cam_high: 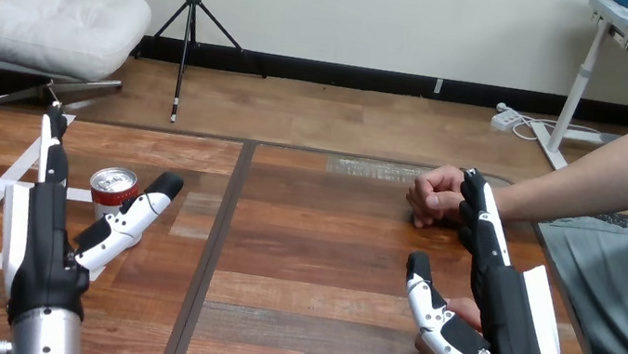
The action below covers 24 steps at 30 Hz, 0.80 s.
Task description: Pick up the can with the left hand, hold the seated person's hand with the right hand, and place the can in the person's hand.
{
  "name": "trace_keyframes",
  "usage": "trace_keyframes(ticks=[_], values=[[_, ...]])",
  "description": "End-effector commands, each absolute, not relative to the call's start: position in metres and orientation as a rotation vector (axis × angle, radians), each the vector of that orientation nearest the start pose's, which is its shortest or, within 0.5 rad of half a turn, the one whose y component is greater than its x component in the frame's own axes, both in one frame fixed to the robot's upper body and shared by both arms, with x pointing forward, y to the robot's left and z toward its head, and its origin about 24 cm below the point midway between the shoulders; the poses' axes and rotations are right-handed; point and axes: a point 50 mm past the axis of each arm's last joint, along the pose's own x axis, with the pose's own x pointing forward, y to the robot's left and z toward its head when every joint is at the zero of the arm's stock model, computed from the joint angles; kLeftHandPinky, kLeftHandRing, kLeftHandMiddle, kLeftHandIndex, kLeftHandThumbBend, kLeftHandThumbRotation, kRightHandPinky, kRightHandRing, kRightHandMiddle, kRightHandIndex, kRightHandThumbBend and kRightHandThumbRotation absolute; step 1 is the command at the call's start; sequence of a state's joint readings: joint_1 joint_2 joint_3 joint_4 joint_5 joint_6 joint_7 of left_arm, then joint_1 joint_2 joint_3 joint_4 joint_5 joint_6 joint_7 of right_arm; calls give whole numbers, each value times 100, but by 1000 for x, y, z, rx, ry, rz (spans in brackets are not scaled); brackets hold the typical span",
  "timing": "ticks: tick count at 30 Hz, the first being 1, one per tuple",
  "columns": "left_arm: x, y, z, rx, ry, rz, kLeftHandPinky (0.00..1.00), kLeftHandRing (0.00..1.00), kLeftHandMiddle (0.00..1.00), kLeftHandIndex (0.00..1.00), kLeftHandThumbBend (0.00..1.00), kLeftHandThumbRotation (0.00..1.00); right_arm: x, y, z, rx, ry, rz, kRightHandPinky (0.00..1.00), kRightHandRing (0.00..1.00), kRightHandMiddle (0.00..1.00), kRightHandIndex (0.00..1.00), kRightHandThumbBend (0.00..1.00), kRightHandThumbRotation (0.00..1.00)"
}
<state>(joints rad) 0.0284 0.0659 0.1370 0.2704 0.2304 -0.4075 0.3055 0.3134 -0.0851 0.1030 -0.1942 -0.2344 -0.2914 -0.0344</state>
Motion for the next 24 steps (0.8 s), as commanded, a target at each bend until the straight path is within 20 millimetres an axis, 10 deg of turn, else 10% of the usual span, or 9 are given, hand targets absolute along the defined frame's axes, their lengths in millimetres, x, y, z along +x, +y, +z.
trace_keyframes(ticks=[1, 24], values=[[252, 203, 34, 333, -183, 342, 100, 100, 100, 99, 99, 50, 196, -147, 67, -280, -279, 56, 100, 100, 100, 100, 13, 0], [261, 211, 55, 582, -89, 348, 83, 95, 97, 96, 89, 41, 194, -147, 68, -282, -273, 56, 100, 100, 100, 100, 14, 1]])
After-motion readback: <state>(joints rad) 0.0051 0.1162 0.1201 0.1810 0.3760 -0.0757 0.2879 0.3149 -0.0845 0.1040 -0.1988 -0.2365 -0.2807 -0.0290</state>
